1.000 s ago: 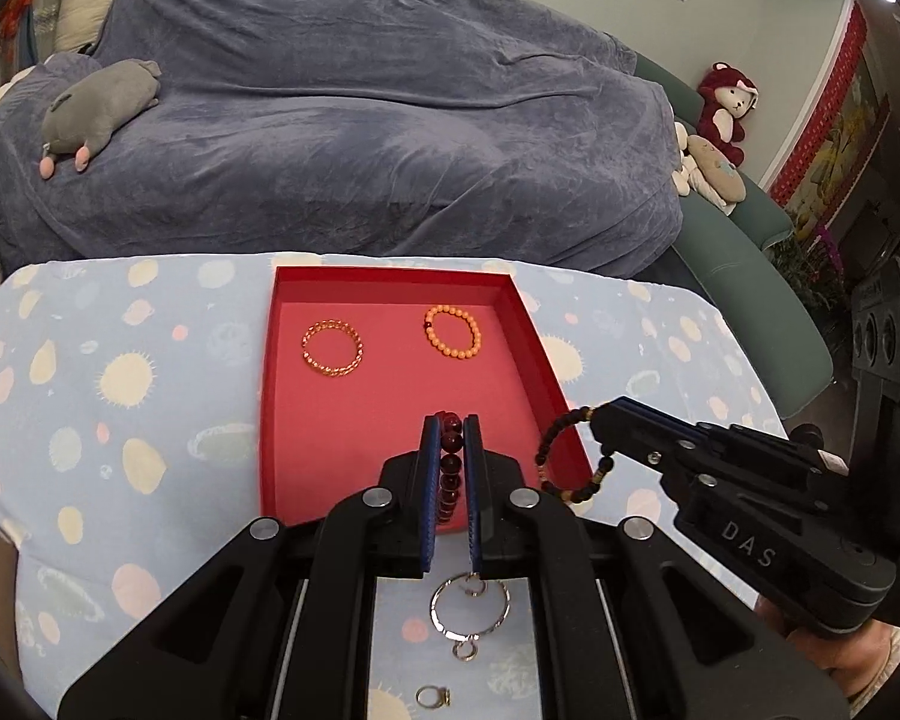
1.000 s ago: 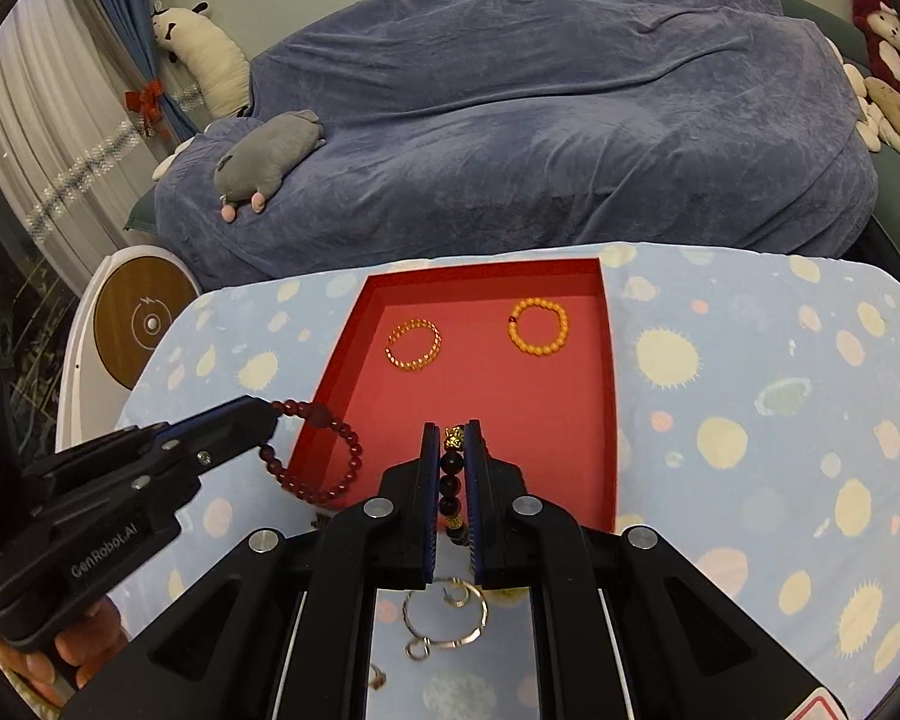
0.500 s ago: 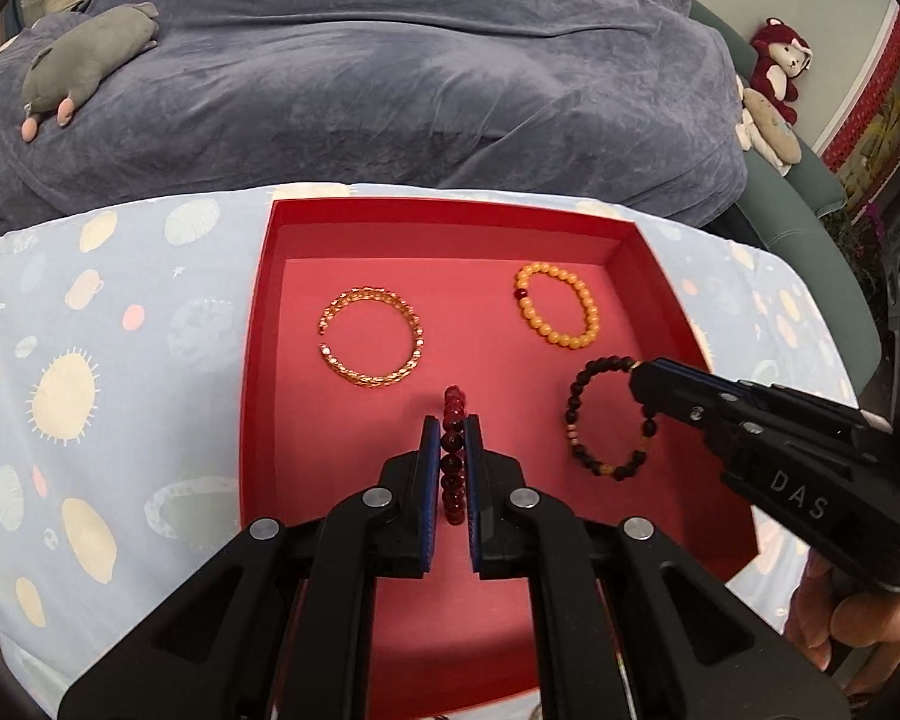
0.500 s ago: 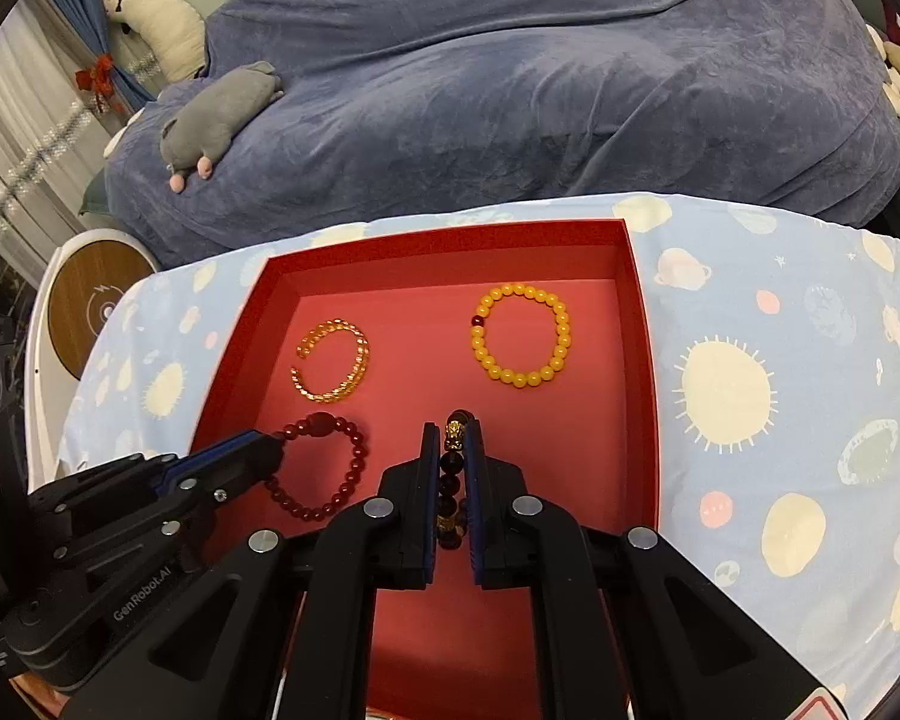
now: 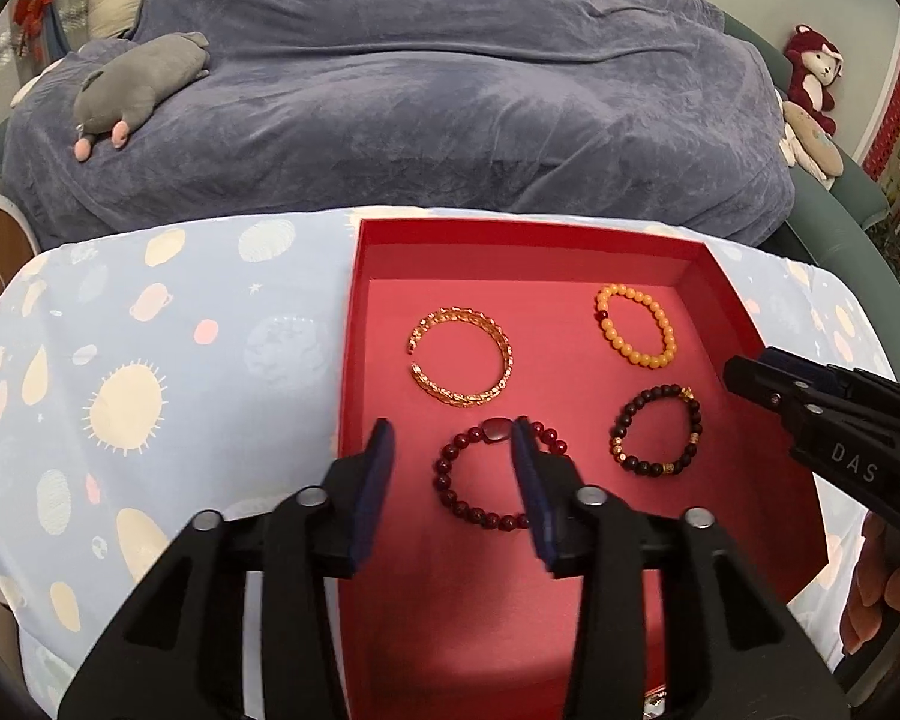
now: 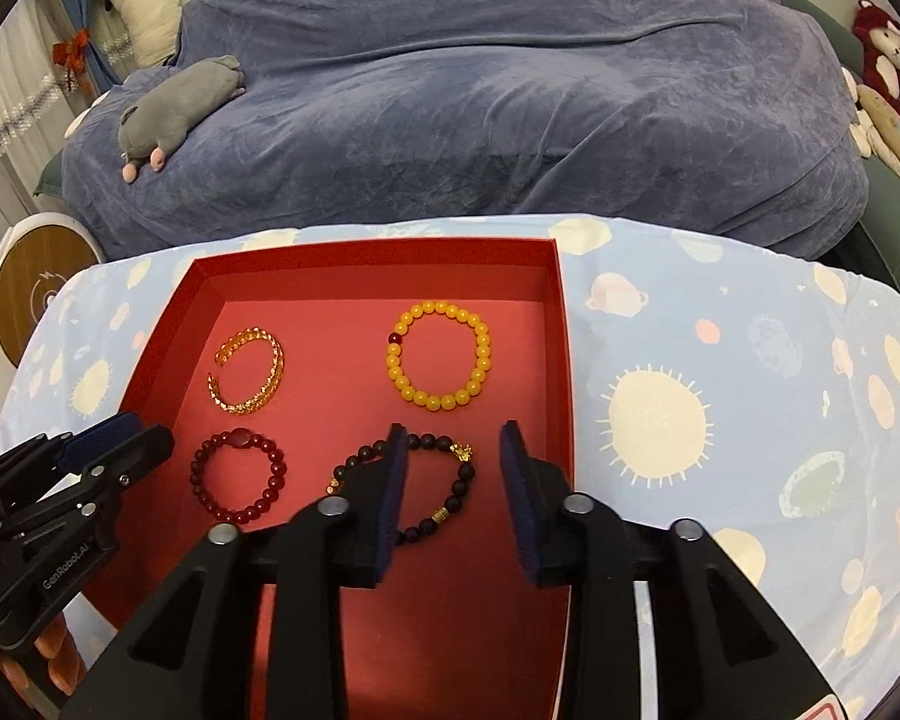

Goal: Organize jewelry
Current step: 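Carry both bracelets into the red box and open both tools, then withdraw both tools from the box toward the remaining jewelry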

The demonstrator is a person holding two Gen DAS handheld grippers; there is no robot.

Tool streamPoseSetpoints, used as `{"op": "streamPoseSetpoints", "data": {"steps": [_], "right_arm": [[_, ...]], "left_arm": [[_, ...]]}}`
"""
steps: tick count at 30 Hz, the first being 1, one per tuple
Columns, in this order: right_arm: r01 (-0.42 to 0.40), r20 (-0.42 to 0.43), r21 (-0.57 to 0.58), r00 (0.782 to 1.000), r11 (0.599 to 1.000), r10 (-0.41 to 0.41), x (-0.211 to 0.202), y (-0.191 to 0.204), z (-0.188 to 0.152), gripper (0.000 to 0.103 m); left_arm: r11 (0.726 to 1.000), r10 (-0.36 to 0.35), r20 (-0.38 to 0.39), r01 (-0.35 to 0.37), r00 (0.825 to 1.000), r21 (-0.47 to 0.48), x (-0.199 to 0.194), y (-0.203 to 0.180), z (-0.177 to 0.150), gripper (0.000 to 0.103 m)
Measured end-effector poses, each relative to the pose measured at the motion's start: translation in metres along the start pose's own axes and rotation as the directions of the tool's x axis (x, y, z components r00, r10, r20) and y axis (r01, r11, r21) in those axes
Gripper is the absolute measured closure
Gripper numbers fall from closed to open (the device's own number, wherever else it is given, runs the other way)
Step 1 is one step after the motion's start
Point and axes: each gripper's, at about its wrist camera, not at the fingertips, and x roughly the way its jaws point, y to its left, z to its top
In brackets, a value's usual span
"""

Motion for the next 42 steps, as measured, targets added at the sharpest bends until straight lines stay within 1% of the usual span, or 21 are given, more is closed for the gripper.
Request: {"op": "streamPoseSetpoints", "data": {"steps": [1,3,7,10,13,19,22,27,33,36,39,42], "right_arm": [[-0.003,0.009,0.002,1.000,1.000,0.003,-0.006,0.000,-0.001,0.063],[-0.012,0.025,0.011,1.000,1.000,0.011,-0.017,-0.002,-0.003,0.063],[-0.008,0.048,0.011,0.999,1.000,0.008,-0.041,-0.002,-0.014,0.063],[-0.005,0.054,0.007,0.999,1.000,0.004,-0.058,0.000,-0.028,0.063],[0.005,0.048,0.003,0.999,1.000,-0.005,-0.073,0.002,-0.046,0.063],[0.023,0.022,-0.027,0.999,0.999,-0.023,-0.097,0.010,-0.093,0.063],[0.036,0.005,-0.047,0.999,0.998,-0.036,-0.106,0.016,-0.119,0.063],[0.033,-0.033,-0.048,0.999,0.998,-0.035,-0.116,0.021,-0.157,0.063],[0.027,-0.064,0.003,0.998,1.000,-0.027,-0.126,0.017,-0.193,0.063],[0.026,-0.077,0.016,0.997,1.000,-0.025,-0.129,0.015,-0.207,0.063],[0.025,-0.090,0.020,0.996,0.999,-0.024,-0.130,0.013,-0.217,0.063],[0.025,-0.098,0.024,0.995,0.999,-0.023,-0.130,0.011,-0.223,0.063]], "left_arm": [[1.000,0.004,0.014,-0.004,1.000,-0.002,-0.005,0.001,0.000,0.053],[1.000,0.015,0.027,-0.015,1.000,0.000,-0.014,0.001,-0.001,0.050],[1.000,0.019,0.048,-0.019,0.999,-0.005,-0.035,0.004,-0.009,0.050],[1.000,0.021,0.056,-0.021,0.998,-0.014,-0.052,0.007,-0.021,0.050],[0.999,0.043,0.053,-0.043,0.998,-0.007,-0.065,0.007,-0.036,0.050],[0.999,0.029,0.038,-0.028,0.999,-0.021,-0.092,0.008,-0.071,0.049],[0.999,0.036,0.023,-0.035,0.999,-0.026,-0.100,0.008,-0.089,0.049],[0.998,0.045,-0.003,-0.045,0.999,-0.043,-0.109,0.007,-0.118,0.049],[0.997,0.044,-0.033,-0.046,0.998,-0.062,-0.116,0.005,-0.146,0.049],[0.996,0.045,-0.045,-0.049,0.998,-0.075,-0.119,0.003,-0.159,0.043],[0.995,0.040,-0.048,-0.044,0.998,-0.089,-0.120,0.000,-0.164,0.041],[0.994,0.034,-0.049,-0.039,0.998,-0.102,-0.115,-0.003,-0.161,0.040]]}}
